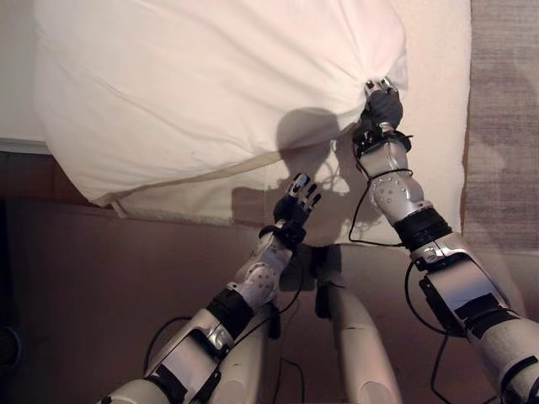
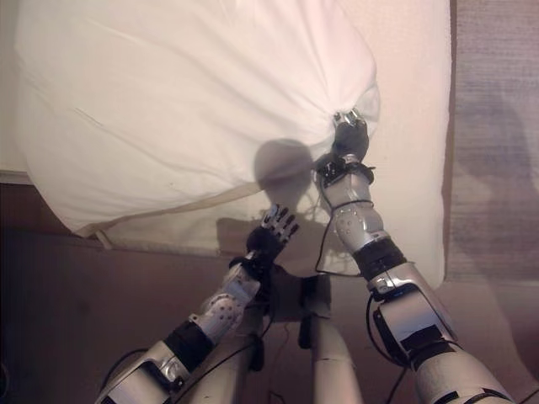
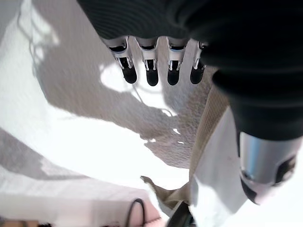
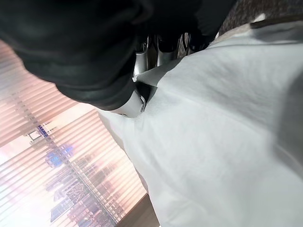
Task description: Make the bed
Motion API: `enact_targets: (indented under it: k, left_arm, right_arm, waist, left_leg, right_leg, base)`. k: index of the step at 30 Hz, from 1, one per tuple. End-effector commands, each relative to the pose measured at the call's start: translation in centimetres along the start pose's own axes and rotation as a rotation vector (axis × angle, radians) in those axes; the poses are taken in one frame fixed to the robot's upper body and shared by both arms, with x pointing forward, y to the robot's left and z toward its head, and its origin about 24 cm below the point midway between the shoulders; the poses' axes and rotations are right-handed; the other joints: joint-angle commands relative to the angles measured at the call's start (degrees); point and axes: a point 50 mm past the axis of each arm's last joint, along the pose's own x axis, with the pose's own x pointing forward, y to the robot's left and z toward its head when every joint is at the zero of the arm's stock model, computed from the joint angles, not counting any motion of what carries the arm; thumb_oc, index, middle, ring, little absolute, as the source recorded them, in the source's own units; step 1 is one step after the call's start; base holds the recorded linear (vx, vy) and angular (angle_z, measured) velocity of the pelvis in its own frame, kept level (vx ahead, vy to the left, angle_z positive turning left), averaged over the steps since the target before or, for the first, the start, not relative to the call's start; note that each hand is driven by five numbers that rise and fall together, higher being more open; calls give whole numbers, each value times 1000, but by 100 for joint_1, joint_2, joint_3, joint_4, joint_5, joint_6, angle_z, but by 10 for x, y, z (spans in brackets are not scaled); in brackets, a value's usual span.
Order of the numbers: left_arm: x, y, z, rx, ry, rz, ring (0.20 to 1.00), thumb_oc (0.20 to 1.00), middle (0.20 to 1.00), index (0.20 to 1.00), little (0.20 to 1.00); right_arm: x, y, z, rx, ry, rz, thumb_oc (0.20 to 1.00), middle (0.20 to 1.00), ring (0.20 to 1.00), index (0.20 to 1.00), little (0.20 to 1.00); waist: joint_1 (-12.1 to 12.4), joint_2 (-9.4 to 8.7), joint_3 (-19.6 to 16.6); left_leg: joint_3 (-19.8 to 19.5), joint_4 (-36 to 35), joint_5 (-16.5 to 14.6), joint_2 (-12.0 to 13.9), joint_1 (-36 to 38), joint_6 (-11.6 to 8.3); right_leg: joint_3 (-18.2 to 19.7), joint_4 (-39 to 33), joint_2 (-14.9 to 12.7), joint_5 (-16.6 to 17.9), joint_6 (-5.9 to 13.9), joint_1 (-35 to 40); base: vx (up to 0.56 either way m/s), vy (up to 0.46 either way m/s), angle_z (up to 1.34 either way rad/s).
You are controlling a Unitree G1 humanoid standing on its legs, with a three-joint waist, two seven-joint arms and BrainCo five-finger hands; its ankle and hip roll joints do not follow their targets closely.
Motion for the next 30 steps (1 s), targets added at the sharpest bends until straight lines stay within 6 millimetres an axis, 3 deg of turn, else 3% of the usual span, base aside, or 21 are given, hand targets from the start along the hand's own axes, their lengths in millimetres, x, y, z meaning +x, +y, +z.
enact_targets:
  k: [1,6,12,20,26,30]
  left_arm:
    - [10,-14,12,-86,-64,-6,1000,1000,1000,1000,1000]
    - [19,-36,35,-124,-144,-48,1000,1000,1000,1000,1000]
    - [23,-44,68,-165,-264,-48,1000,1000,1000,1000,1000]
    - [24,-34,123,-214,-460,41,1000,1000,1000,1000,1000]
    - [19,-23,148,-266,-556,95,1000,1000,1000,1000,1000]
    - [13,-11,152,-215,-567,127,1000,1000,1000,1000,1000]
  right_arm:
    - [-4,27,22,76,-120,123,200,200,200,200,200]
    - [-9,16,9,71,-80,87,200,200,200,200,200]
    - [-13,4,3,75,-64,45,200,200,200,200,200]
    - [-19,-5,-9,127,-32,-5,200,200,200,200,200]
    - [-28,-11,-8,199,-53,-25,200,200,200,200,200]
    - [-34,-21,8,203,-124,-16,200,200,200,200,200]
  waist:
    - [3,-408,-293]
    - [-9,-410,-281]
    - [20,-425,-268]
    - [74,-553,-363]
    - [86,-668,-430]
    - [59,-734,-511]
  left_leg:
    - [281,-42,-444,-134,283,-313]
    - [254,-70,-450,-112,356,-326]
    - [197,-84,-457,-97,406,-383]
    - [142,-84,-481,-45,520,-416]
    - [119,-84,-506,-16,603,-420]
    - [102,-84,-543,-13,652,-411]
  right_leg:
    - [354,-678,-208,619,468,301]
    - [307,-633,-204,587,461,353]
    - [177,-670,-219,576,468,451]
    - [93,-626,-192,524,467,537]
    - [68,-579,-167,477,458,585]
    - [69,-548,-168,459,461,627]
  base:
    - [1,-37,1]
    - [-2,-19,0]
    - [-6,-52,6]
    - [-3,-32,5]
    - [-1,-22,1]
    - [-1,-17,3]
